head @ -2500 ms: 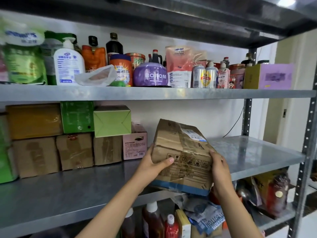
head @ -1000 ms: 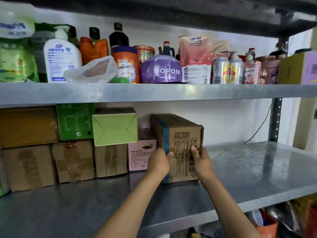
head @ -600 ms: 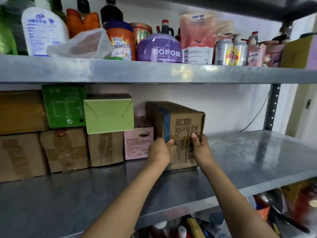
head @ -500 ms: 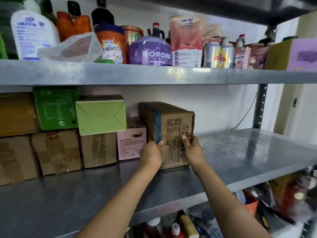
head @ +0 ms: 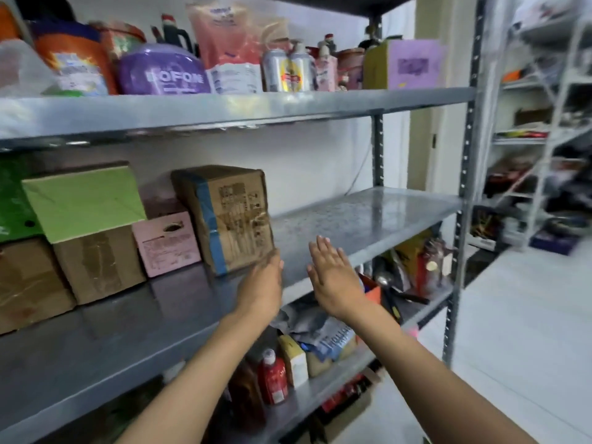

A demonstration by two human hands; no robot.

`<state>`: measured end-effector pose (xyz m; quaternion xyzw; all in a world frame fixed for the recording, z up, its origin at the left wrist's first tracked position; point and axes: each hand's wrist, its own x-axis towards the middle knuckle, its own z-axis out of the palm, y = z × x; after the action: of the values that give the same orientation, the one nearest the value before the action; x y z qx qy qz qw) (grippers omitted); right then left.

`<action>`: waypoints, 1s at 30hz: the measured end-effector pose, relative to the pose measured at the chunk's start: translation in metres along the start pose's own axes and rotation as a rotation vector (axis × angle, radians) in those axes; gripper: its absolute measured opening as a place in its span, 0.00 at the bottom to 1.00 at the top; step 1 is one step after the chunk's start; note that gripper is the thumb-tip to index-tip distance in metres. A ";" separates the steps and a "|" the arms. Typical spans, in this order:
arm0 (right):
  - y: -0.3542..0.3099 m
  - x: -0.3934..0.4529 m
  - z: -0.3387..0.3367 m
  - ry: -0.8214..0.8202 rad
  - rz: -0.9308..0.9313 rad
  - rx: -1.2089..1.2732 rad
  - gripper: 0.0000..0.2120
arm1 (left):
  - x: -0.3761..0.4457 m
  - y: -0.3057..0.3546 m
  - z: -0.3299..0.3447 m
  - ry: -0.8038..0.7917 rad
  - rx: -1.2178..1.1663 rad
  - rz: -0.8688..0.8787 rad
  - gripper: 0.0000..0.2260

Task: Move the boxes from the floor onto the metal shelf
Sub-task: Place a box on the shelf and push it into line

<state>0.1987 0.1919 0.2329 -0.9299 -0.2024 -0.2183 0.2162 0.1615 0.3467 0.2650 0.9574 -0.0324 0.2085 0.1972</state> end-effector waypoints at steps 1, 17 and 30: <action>0.010 -0.013 -0.004 0.006 0.004 -0.037 0.26 | -0.005 0.006 0.009 -0.004 0.014 0.073 0.18; 0.192 -0.312 -0.001 -0.069 0.426 -0.294 0.29 | -0.139 0.139 0.268 -0.290 -0.083 0.650 0.22; 0.257 -0.436 0.085 -0.245 0.830 -0.189 0.27 | -0.228 0.148 0.425 -0.685 -0.099 0.505 0.26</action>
<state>-0.0117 -0.1008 -0.1321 -0.9670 0.1851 -0.0187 0.1738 0.0962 0.0399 -0.1298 0.9226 -0.3396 -0.0817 0.1637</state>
